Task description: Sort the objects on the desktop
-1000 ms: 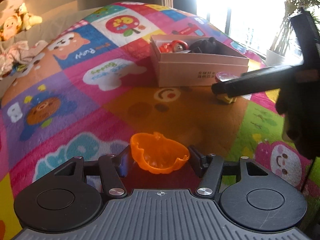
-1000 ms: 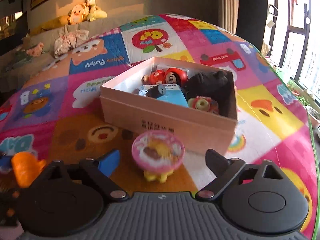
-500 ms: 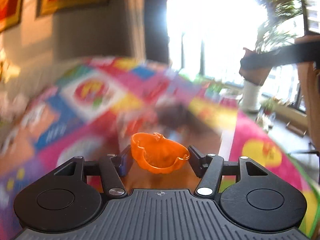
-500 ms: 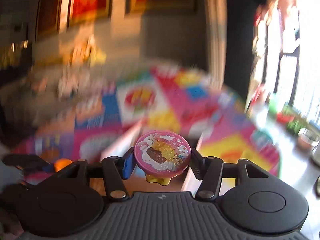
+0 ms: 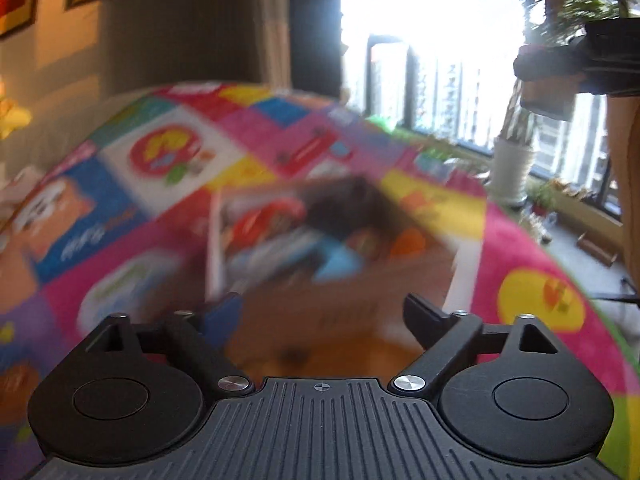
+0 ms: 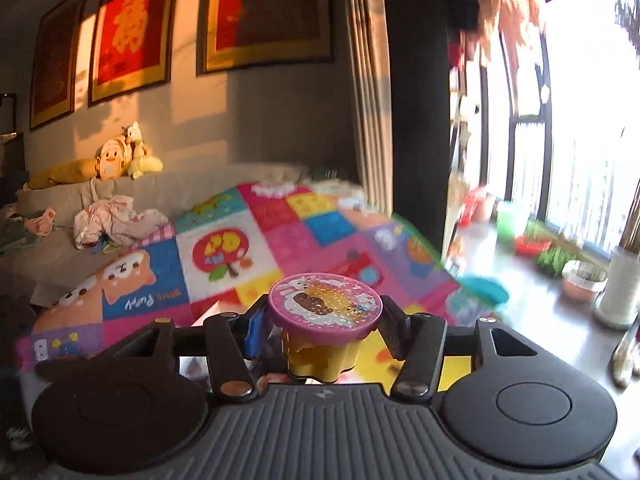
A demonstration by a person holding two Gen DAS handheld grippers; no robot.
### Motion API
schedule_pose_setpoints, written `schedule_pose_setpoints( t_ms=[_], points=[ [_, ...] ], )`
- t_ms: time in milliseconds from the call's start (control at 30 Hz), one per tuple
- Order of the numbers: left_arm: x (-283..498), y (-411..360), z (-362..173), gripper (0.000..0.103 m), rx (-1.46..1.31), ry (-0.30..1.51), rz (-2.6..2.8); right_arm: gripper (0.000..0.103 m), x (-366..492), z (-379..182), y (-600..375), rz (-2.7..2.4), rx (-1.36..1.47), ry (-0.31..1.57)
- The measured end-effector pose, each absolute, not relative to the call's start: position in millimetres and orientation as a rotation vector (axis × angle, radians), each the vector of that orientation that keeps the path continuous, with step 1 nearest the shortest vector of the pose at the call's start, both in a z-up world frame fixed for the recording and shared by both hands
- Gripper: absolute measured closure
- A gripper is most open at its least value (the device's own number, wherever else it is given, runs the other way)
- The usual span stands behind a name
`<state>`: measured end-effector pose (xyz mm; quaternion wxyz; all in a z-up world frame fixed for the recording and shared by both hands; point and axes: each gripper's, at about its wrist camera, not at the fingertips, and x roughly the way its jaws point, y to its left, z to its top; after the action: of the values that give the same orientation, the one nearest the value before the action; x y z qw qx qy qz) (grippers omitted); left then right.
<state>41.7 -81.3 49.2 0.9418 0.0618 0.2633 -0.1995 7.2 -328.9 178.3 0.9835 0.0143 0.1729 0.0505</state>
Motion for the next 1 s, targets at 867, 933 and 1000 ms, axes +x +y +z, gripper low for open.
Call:
schedule_pose_setpoints(
  t_ms=[867,933,1000],
  points=[
    [-6,-32,17,0.000,0.080,0.630,-0.288,0.000,-6,66,-269,0.163,0.080,0.594],
    [-6,-32,15,0.000,0.080,0.628,-0.289,0.000,-16,50,-255,0.177,0.028,0.629],
    [-4,-31,12,0.000,0.078,0.632,-0.269,0.000,-19,35,-243,0.181,-0.014,0.668]
  ],
)
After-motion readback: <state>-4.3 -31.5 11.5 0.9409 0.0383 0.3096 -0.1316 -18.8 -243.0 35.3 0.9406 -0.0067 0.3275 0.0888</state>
